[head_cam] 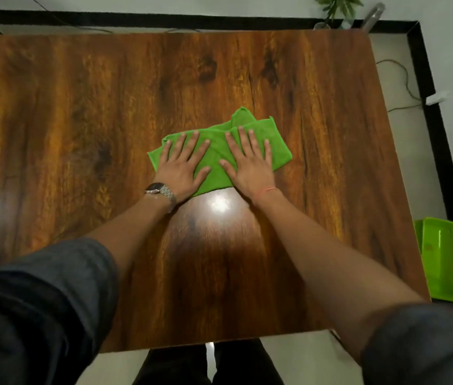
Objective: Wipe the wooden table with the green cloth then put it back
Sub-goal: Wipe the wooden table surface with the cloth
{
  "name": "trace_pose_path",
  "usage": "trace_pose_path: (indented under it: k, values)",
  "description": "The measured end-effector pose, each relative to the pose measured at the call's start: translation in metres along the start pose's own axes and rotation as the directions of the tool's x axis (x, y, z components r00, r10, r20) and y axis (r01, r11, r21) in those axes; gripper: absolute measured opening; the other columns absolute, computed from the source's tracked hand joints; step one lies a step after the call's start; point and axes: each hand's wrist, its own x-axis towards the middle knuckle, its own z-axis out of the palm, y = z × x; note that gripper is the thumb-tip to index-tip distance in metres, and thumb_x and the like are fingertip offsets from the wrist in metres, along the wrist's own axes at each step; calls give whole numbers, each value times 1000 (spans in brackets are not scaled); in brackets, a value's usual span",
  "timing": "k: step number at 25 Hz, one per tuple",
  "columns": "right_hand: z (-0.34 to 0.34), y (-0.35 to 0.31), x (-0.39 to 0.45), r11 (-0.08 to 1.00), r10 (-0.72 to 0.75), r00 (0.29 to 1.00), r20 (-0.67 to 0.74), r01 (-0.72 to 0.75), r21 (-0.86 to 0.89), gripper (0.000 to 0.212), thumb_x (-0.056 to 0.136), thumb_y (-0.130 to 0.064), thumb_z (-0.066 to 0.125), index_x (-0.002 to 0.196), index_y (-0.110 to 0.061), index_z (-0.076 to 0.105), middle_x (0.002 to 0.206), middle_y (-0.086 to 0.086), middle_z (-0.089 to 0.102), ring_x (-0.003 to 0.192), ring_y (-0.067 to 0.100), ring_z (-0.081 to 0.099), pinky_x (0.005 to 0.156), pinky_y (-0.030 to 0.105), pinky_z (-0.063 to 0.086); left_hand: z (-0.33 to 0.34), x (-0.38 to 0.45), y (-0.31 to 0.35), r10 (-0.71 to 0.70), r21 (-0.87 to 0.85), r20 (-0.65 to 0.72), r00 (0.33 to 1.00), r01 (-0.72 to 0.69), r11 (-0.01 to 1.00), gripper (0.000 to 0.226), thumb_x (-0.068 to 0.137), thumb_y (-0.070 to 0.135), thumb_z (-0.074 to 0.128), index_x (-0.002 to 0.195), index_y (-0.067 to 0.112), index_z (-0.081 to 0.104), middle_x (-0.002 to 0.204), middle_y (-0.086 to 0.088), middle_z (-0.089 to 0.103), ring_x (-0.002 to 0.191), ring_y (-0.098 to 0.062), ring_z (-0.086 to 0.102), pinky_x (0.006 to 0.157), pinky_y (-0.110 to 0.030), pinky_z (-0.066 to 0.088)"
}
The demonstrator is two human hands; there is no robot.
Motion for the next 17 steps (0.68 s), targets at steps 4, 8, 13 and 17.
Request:
trace_pose_path:
  k: [4, 8, 13, 17]
  values:
    - [2, 35, -54, 997, 75, 997, -11, -74, 29, 64, 98, -57, 23, 154, -31, 6, 163, 1, 3, 150, 22, 0, 119, 54, 0, 10, -15, 56, 89, 5, 6, 996, -89, 996, 64, 94, 58, 23, 151, 30, 13, 160, -2, 10, 147, -26, 6, 117, -51, 7]
    - [19, 52, -170, 980, 191, 981, -38, -188, 63, 63, 98, -52, 29, 154, -31, 11, 163, 0, 6, 150, 21, 2, 119, 55, 5, 28, -85, 123, 197, -2, 32, 980, -198, 980, 67, 93, 59, 26, 151, 28, 14, 160, -3, 9, 147, -27, 4, 116, -54, 10]
    - [37, 71, -306, 945, 324, 946, 10, -324, 46, 61, 98, -52, 25, 154, -33, 8, 163, 0, 5, 150, 21, 3, 117, 55, 14, 48, -171, 203, 348, -29, 132, 928, -347, 937, 71, 90, 58, 34, 150, 25, 18, 159, -6, 12, 145, -33, 11, 114, -58, 11]
    - [39, 102, -369, 825, 556, 831, 17, -554, 107, 59, 99, -47, 26, 154, -32, 9, 163, 6, 8, 150, 24, 7, 117, 55, 16, 57, -184, 272, 479, -62, 233, 846, -478, 876, 71, 88, 57, 37, 149, 25, 22, 158, -8, 17, 144, -35, 16, 111, -60, 13]
